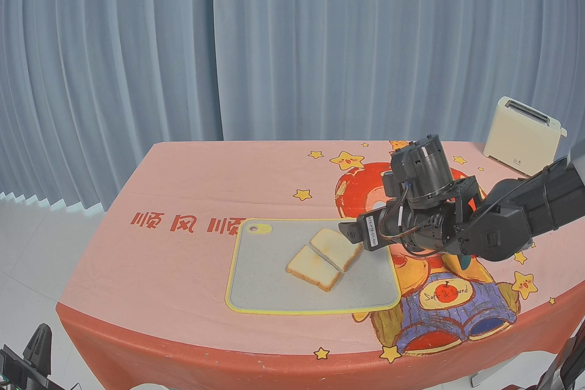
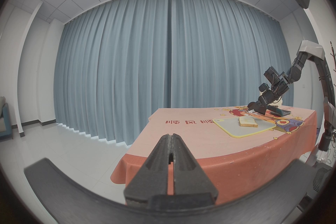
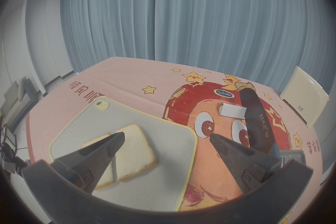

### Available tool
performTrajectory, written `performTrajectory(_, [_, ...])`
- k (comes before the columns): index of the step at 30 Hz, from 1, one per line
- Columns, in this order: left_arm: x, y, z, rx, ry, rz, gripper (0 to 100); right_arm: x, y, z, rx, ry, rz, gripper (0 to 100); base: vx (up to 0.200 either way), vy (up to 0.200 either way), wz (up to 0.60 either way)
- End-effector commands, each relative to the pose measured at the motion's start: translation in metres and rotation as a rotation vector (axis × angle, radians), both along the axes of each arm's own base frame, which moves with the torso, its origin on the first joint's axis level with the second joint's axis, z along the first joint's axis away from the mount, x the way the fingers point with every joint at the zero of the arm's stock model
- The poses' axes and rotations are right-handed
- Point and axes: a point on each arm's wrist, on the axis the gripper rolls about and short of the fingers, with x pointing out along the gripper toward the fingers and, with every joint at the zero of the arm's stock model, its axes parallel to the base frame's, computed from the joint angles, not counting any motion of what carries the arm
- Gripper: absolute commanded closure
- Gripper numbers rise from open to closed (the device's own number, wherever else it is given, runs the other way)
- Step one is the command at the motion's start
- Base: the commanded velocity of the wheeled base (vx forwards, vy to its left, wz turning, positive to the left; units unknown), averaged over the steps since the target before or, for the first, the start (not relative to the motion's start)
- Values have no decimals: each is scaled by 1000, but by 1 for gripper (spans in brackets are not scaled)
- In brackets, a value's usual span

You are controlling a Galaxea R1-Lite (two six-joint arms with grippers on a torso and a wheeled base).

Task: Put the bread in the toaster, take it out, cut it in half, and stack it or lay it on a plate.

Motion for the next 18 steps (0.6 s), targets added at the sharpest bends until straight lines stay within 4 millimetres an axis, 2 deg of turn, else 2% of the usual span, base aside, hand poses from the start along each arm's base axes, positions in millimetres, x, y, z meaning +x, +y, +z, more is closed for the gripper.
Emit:
performTrajectory(1, [1, 0, -5, 0, 7, 0, 100, 1, 0, -4, -17, 8, -12, 0, 0, 0, 0])
performTrajectory(10, [1, 0, -5, 0, 7, 0, 100, 5, -1, -18, -77, 60, -35, 0, 0, 0, 0])
performTrajectory(18, [1, 0, -5, 0, 7, 0, 100, 5, -1, -22, -88, 73, -36, 0, 0, 0, 0])
